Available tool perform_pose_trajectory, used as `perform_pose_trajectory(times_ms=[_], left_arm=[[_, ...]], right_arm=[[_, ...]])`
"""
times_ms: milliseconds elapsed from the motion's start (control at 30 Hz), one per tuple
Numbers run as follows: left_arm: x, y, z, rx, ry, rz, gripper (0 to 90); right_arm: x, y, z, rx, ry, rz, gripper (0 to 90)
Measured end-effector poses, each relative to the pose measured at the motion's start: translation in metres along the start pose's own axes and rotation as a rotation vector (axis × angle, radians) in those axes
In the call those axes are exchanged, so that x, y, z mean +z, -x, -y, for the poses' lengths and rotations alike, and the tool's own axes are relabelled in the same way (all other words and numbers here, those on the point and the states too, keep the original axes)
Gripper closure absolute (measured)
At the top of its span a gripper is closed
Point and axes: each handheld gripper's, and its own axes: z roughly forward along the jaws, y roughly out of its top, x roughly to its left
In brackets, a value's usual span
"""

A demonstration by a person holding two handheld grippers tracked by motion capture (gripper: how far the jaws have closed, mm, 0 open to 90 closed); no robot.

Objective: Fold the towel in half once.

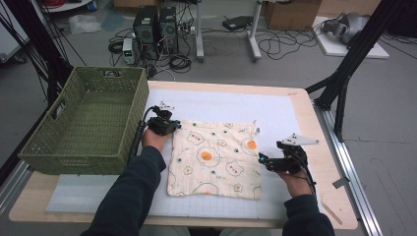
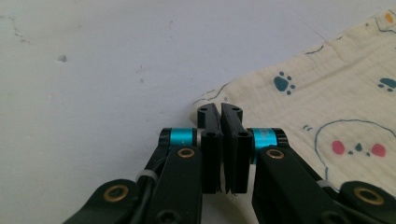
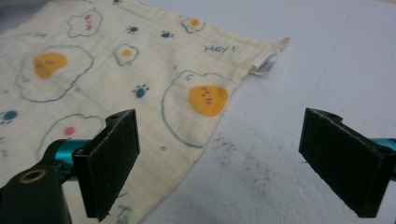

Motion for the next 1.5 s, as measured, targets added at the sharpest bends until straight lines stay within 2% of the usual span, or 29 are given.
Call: perform_pose_trajectory(times_ms=[133, 300, 367, 467, 567, 700, 800, 833, 900, 967, 1033, 1067, 1100, 1200, 1233, 1267, 1367, 1400, 1500], left_arm=[[0.002, 0.0, 0.0, -0.002, -0.003, 0.007, 85.7], [0.002, 0.001, 0.001, 0.0, -0.006, 0.009, 85.7], [0.002, 0.001, 0.001, -0.005, -0.002, 0.009, 85.7], [0.001, -0.001, 0.001, -0.014, 0.0, 0.014, 85.7], [0.0, -0.001, 0.001, -0.016, 0.006, 0.018, 85.7], [0.0, -0.001, 0.001, -0.021, 0.009, 0.025, 85.7], [-0.001, -0.002, 0.001, -0.031, 0.012, 0.027, 85.7], [-0.001, -0.002, 0.001, -0.031, 0.012, 0.027, 85.8], [-0.002, -0.002, 0.0, -0.031, 0.016, 0.024, 86.2], [-0.003, -0.002, -0.001, -0.032, 0.026, 0.021, 86.7], [-0.005, -0.002, -0.003, -0.039, 0.043, 0.016, 87.0], [-0.006, -0.002, -0.005, -0.046, 0.064, 0.012, 87.1], [-0.01, -0.001, -0.009, -0.054, 0.108, -0.002, 87.1], [-0.018, -0.003, -0.013, -0.079, 0.166, -0.009, 87.1], [-0.018, -0.003, -0.013, -0.079, 0.166, -0.009, 87.1], [-0.022, -0.003, -0.015, -0.09, 0.204, -0.001, 87.1], [-0.027, -0.002, -0.016, -0.08, 0.229, 0.015, 87.0], [-0.027, -0.002, -0.016, -0.08, 0.229, 0.015, 87.0], [-0.032, -0.001, -0.016, -0.068, 0.231, 0.051, 86.9]], right_arm=[[0.019, 0.013, -0.015, 0.015, -0.047, 0.014, 12.8], [0.047, 0.025, -0.033, 0.002, -0.098, 0.029, 20.4], [0.059, 0.027, -0.038, -0.001, -0.117, 0.007, 25.6], [0.078, 0.028, -0.044, -0.002, -0.152, 0.003, 28.0], [0.091, 0.029, -0.047, 0.024, -0.146, -0.01, 36.0], [0.103, 0.028, -0.048, 0.03, -0.185, 0.03, 42.9], [0.106, 0.028, -0.05, 0.012, -0.172, 0.052, 54.9], [0.106, 0.028, -0.05, 0.012, -0.172, 0.052, 54.9], [0.106, 0.028, -0.051, 0.017, -0.17, 0.046, 75.1], [0.107, 0.025, -0.053, -0.021, -0.176, 0.043, 86.5], [0.107, 0.023, -0.056, -0.046, -0.191, 0.055, 87.4], [0.106, 0.024, -0.058, -0.045, -0.176, 0.058, 87.5], [0.104, 0.025, -0.06, -0.033, -0.155, 0.061, 87.5], [0.095, 0.03, -0.068, -0.006, -0.084, 0.078, 87.6], [0.092, 0.031, -0.071, -0.003, -0.062, 0.091, 87.6], [0.089, 0.033, -0.074, 0.003, -0.037, 0.093, 87.6], [0.084, 0.034, -0.079, 0.016, 0.005, 0.089, 87.5], [0.083, 0.033, -0.079, 0.014, 0.01, 0.087, 87.5], [0.08, 0.031, -0.079, 0.005, 0.008, 0.069, 87.5]])
